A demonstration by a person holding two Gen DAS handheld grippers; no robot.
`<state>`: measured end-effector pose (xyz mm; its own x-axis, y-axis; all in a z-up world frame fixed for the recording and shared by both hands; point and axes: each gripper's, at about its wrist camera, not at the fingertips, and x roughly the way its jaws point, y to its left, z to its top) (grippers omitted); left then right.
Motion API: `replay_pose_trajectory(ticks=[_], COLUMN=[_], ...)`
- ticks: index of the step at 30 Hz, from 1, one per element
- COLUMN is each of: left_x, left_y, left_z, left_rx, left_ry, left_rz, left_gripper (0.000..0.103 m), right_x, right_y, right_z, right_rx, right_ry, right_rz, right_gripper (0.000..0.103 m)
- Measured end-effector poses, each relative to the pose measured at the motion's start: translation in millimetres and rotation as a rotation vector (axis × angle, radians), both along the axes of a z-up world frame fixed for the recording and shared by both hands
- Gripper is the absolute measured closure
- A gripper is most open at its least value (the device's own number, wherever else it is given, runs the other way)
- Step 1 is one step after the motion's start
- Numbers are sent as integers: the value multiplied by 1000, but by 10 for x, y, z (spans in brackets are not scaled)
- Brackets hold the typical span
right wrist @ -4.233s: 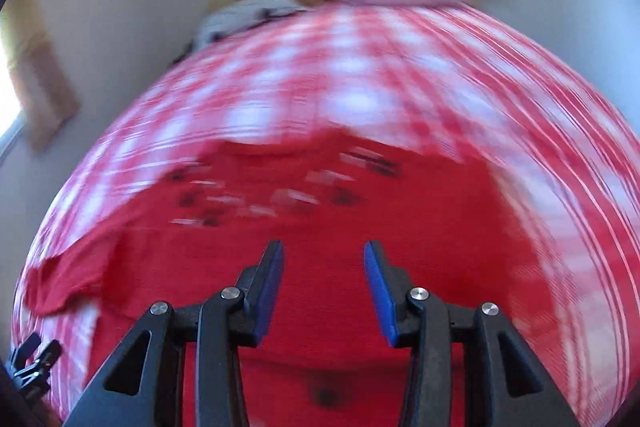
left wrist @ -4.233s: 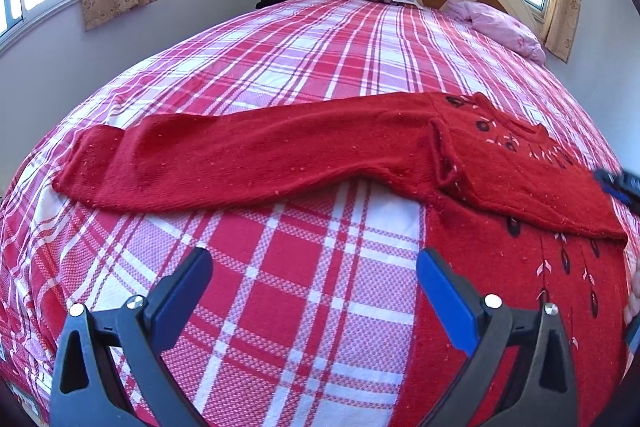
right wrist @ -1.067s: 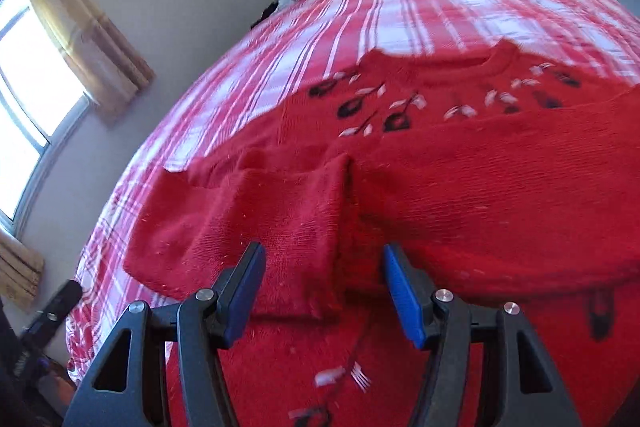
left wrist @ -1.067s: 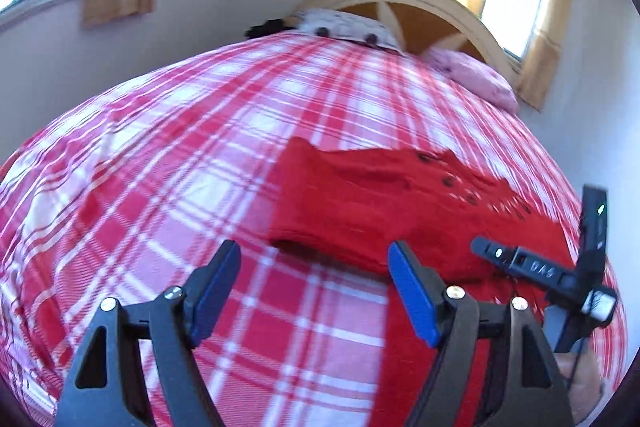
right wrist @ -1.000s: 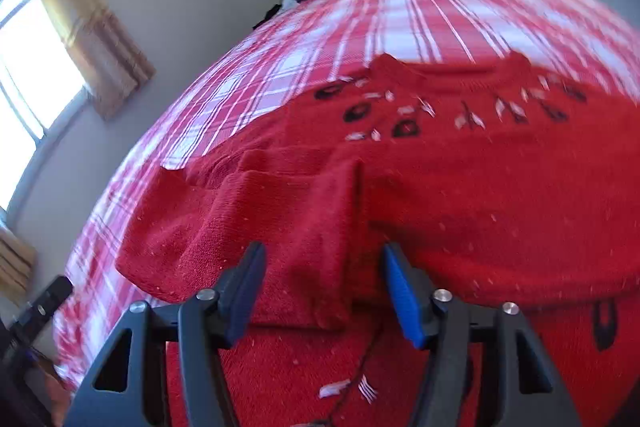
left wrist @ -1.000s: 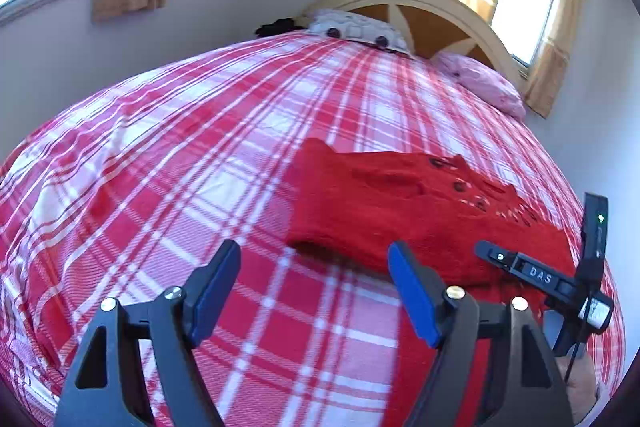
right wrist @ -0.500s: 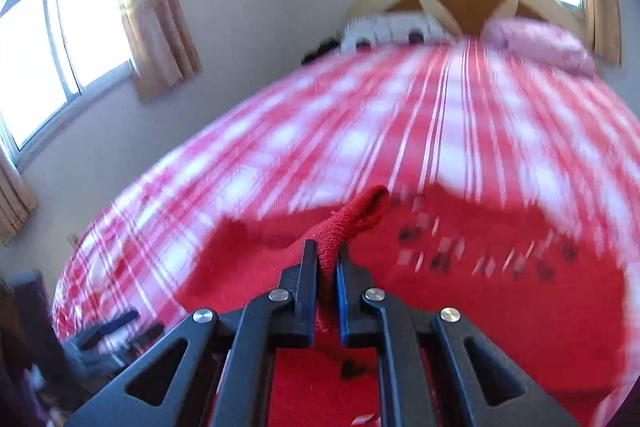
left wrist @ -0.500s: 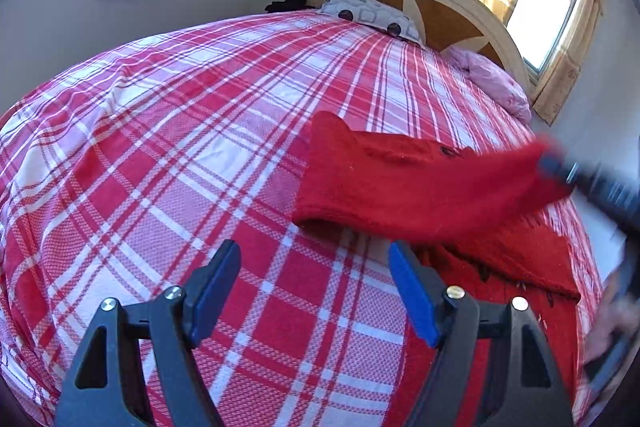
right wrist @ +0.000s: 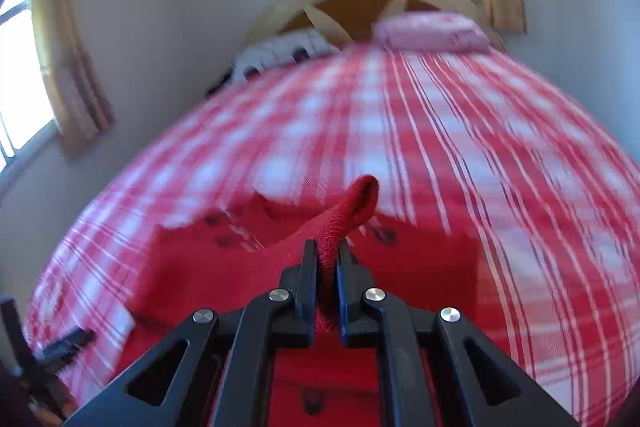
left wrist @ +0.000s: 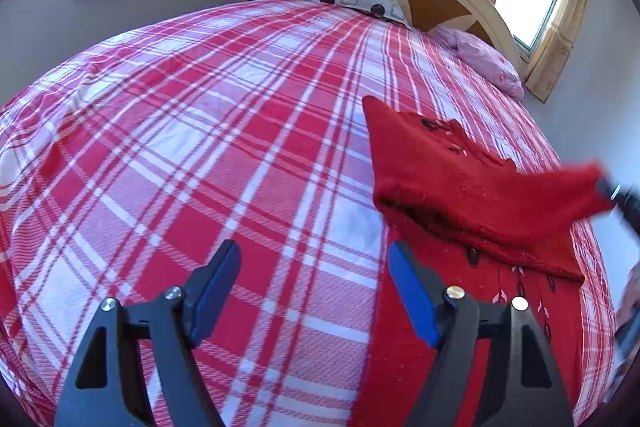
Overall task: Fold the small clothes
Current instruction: 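Grasp the sweater's side edge with the right gripper and lift it, then fold the side edge over the body and open the right gripper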
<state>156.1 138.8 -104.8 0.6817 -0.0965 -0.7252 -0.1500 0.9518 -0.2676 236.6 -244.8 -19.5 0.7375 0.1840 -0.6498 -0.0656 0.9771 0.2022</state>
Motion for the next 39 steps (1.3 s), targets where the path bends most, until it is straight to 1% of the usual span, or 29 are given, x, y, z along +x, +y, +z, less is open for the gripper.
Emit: replay_pose_trajectory(ticks=[3,6,7,9,11,13,17,19,21,22,23,24,26,28,30,32,33,35,37,39], left_x=[22,31,38,54,69,78,121,116,95,92,95,101,122,130,152,198,232,351,457,579], left_y=[-95,-151,-161,-177,-191,-214,-284,-323,-328,-320,-313,-310,-301,-318,-332,-334,-348,-399,-464,-578], left_z=[8,23,26,24,19,13,-21,-22,-12,-9,-13,-17,-31,-22,23,90,118,183,231,260], left_rx=[29,56,56,57,61,59,58,66,77,81,81,75,61,68,85,98,104,121,133,131], left_ry=[0,-3,-2,-2,-1,-1,12,13,5,1,1,4,10,8,-3,-25,-33,-47,-60,-72], left_rz=[-19,-28,-32,-37,-40,-42,-53,-65,-70,-67,-63,-61,-58,-57,-59,-55,-51,-46,-46,-60], left_gripper=[24,24,24,24,24,24,24,24,24,24,24,24,24,24,24,24,24,24,24,24], right_x=[-13,-14,-20,-65,-89,-90,-80,-112,-178,-178,-157,-116,-91,-98,-157,-276,-360,-399,-335,-220], right_y=[-105,-217,-257,-364,-411,-458,-461,-492,-501,-506,-514,-510,-492,-458,-452,-474,-474,-414,-322,-213], right_z=[-448,-689,-701,-684,-642,-645,-760,-719,-626,-622,-653,-727,-760,-702,-589,-433,-316,-194,-181,-267], right_rx=[-28,-21,-5,32,25,46,42,54,20,14,23,41,26,6,-6,-20,-34,-65,-84,-85], right_ry=[75,118,120,104,88,106,150,132,86,86,105,149,156,157,133,54,-12,-64,-54,-18], right_rz=[-42,-84,-96,-123,-134,-132,-140,-165,-189,-184,-166,-134,-121,-105,-109,-147,-171,-178,-138,-85], right_gripper=[95,95,95,95,96,96,95,96,96,95,95,95,95,93,91,91,91,91,91,91])
